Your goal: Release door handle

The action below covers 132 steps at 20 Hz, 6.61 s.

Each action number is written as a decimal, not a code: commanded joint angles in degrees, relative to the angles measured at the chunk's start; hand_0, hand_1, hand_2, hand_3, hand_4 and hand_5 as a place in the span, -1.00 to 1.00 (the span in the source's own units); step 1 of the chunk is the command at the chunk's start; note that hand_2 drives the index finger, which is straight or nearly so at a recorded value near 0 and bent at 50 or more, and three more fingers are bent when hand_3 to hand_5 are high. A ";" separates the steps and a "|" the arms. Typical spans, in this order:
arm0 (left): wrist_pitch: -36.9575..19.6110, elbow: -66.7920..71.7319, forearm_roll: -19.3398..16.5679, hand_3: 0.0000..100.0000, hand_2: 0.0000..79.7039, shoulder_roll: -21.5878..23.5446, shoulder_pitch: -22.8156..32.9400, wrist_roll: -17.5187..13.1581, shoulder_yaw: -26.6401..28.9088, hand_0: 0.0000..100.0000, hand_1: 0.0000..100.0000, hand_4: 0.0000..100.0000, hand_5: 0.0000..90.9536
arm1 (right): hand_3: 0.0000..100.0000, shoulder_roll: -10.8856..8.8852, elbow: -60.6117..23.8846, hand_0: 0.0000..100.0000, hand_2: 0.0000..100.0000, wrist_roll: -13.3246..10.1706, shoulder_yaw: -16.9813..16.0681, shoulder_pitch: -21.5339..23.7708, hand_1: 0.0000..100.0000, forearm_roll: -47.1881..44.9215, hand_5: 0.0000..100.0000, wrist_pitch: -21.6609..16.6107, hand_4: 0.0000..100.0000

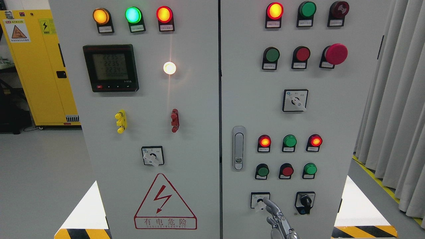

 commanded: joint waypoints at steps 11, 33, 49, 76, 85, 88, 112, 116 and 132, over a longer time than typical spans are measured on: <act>0.05 -0.79 -0.06 -1.00 -1.00 0.00 -1.58 -0.02 0.02 -0.76 0.11 -1.00 -1.00 | -1.00 -0.46 -0.68 -0.44 -1.00 -0.60 -0.02 -0.18 -0.83 2.06 -1.00 0.20 -1.00; 0.05 -0.79 0.03 -1.00 -1.00 0.00 -1.58 -0.02 0.02 -0.76 0.11 -1.00 -1.00 | -0.55 -0.11 0.55 -0.52 -1.00 -2.18 1.92 -0.36 -0.52 11.69 -0.42 0.55 -0.30; 0.05 -0.79 -0.06 -1.00 -1.00 0.00 -1.58 -0.02 -0.07 -0.76 0.11 -1.00 -1.00 | 0.86 2.44 12.41 -0.13 -1.00 -8.77 2.71 -11.78 -0.45 55.93 0.99 0.38 0.91; 0.05 -0.79 -0.06 -1.00 -1.00 0.00 -1.58 -0.02 -0.07 -0.76 0.11 -1.00 -1.00 | 0.94 2.44 23.05 -0.14 -1.00 -17.13 2.71 -20.48 -0.39 77.03 1.00 0.55 0.96; 0.05 -0.79 -0.06 -1.00 -1.00 0.00 -1.58 -0.02 -0.07 -0.76 0.11 -1.00 -1.00 | 0.93 2.44 25.25 -0.13 -1.00 -17.04 2.80 -22.42 -0.38 76.77 1.00 1.08 0.96; 0.05 -0.79 0.03 -1.00 -1.00 0.00 -1.58 -0.02 -0.07 -0.76 0.11 -1.00 -1.00 | 0.93 2.44 25.34 -0.13 -1.00 -17.12 2.80 -22.68 -0.37 76.59 1.00 2.66 0.95; 0.05 -0.79 -0.06 -1.00 -1.00 0.00 -1.58 -0.02 0.01 -0.76 0.11 -1.00 -1.00 | 0.93 2.62 25.60 -0.12 -1.00 -16.86 3.06 -22.24 -0.35 76.24 1.00 3.10 0.95; 0.05 -0.79 -0.06 -1.00 -1.00 0.00 -1.58 -0.02 0.01 -0.76 0.11 -1.00 -1.00 | 0.93 2.62 25.87 -0.12 -1.00 -16.69 3.06 -22.51 -0.35 76.24 1.00 3.10 0.95; 0.05 -0.79 -0.06 -1.00 -1.00 0.00 -1.58 -0.02 0.02 -0.76 0.11 -1.00 -1.00 | 0.93 2.53 26.13 -0.12 -1.00 -16.25 2.88 -22.59 -0.34 76.24 1.00 3.28 0.95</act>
